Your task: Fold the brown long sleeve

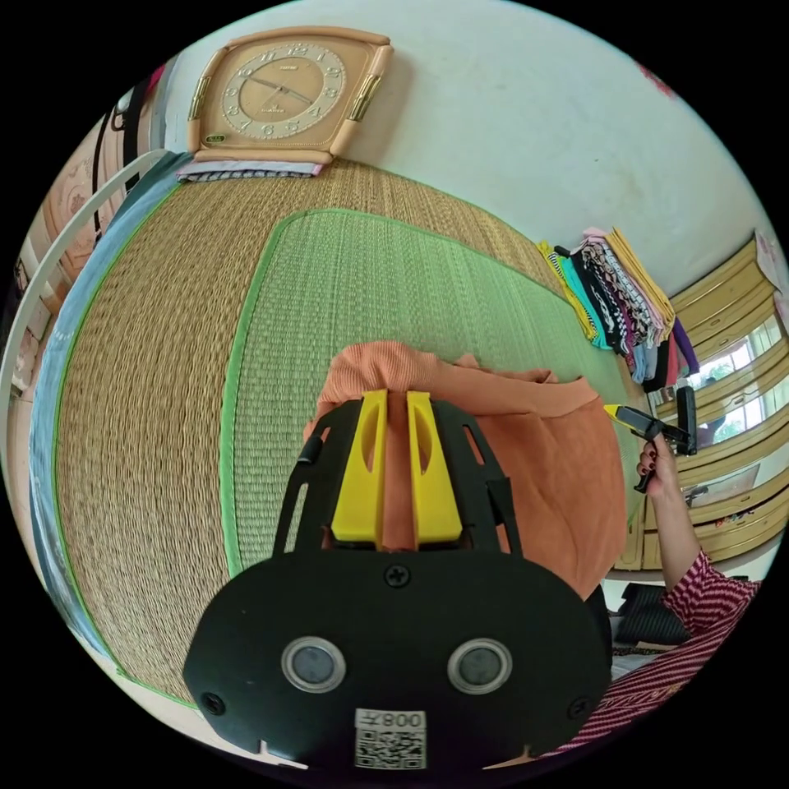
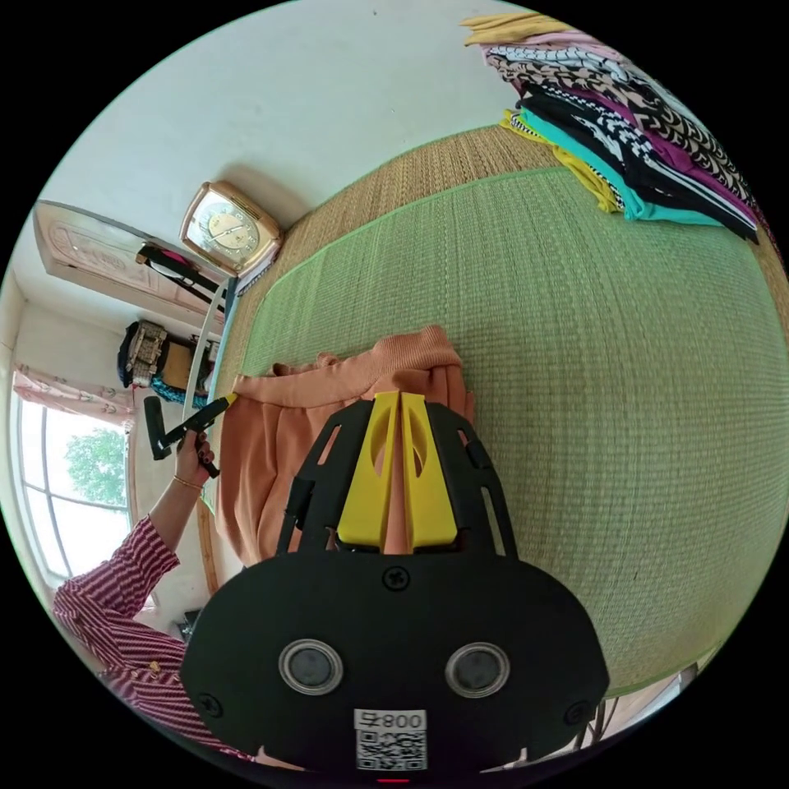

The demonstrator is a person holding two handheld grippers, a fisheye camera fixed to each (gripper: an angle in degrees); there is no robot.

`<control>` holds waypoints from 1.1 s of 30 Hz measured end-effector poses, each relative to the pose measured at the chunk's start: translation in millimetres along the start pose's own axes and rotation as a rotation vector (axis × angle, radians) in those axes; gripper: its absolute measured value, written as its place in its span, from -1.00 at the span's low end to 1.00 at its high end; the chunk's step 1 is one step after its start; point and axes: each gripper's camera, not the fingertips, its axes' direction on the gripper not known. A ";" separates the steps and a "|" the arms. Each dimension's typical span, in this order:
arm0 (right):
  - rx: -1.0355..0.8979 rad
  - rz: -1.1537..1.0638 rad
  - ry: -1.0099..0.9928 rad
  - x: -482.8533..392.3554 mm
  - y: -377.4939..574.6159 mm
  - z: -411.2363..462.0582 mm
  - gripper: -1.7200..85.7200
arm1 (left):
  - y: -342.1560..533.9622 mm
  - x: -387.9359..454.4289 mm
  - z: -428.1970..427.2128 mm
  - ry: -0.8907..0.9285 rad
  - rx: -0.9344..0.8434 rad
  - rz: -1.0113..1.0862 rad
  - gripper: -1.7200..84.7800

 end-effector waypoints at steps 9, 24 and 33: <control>0.084 -0.081 -0.029 -27.5 7.2 -55.1 -0.96 | 10.2 12.1 -48.0 0.019 0.110 0.065 -0.82; -0.081 -0.030 0.012 -32.2 -54.0 -13.1 -0.96 | 5.0 5.6 -68.1 0.018 0.071 0.009 -0.95; -0.061 -0.019 -0.049 -36.5 -62.6 -65.5 -0.94 | 17.0 -3.1 -121.6 0.118 0.079 -0.022 -0.92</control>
